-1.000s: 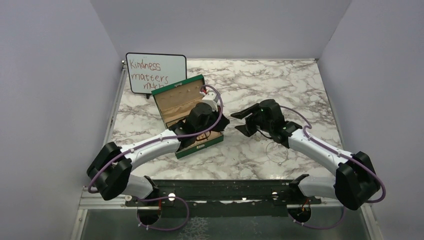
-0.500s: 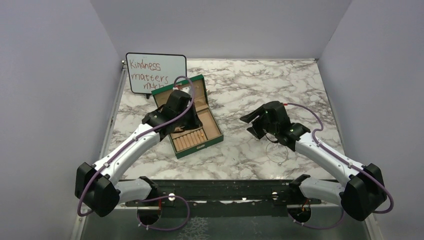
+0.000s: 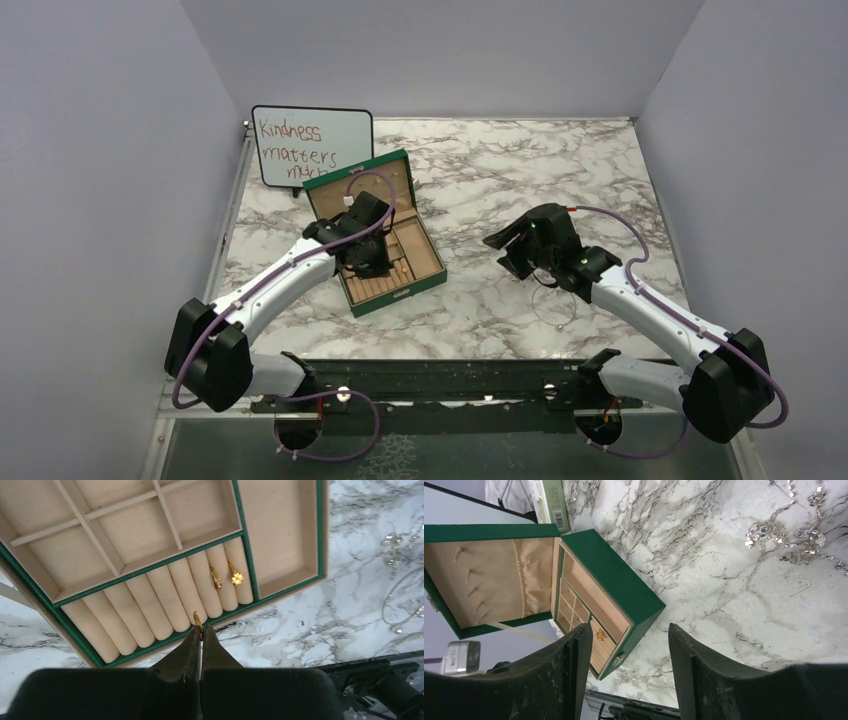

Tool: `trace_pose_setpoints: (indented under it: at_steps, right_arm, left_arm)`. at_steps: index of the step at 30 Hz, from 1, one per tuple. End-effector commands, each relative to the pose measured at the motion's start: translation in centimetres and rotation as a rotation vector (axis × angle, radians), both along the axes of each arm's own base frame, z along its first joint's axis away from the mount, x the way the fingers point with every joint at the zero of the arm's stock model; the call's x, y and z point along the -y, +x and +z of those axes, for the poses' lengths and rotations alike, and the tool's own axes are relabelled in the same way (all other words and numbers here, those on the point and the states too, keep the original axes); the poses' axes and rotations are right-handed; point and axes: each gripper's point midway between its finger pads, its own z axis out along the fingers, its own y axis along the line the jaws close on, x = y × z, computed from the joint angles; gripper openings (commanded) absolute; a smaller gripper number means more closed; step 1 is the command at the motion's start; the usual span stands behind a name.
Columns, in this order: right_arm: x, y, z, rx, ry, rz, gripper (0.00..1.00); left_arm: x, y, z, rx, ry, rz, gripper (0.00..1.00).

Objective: Organize the mixed jewelry

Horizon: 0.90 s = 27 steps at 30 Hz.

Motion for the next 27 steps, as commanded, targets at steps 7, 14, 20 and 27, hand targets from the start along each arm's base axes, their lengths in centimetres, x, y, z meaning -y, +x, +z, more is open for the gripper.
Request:
trace_pose_setpoints:
  at_steps: [7, 14, 20, 27]
  right_arm:
    - [1.0, 0.1, -0.7, -0.005, -0.045, -0.025, 0.61]
    - [1.0, 0.2, -0.6, -0.004, -0.054, -0.025, 0.60]
    - [1.0, 0.2, -0.8, -0.008, -0.057, -0.022, 0.60]
    - [1.0, 0.1, -0.9, -0.011, -0.059, -0.020, 0.60]
  left_arm:
    - [-0.1, 1.3, -2.2, -0.028, 0.062, 0.018, 0.00]
    - [0.5, 1.5, -2.4, -0.028, 0.036, 0.014, 0.00]
    - [0.7, 1.7, -2.8, -0.034, 0.034, 0.012, 0.00]
    - [0.7, 1.7, -3.4, -0.042, 0.029, 0.012, 0.00]
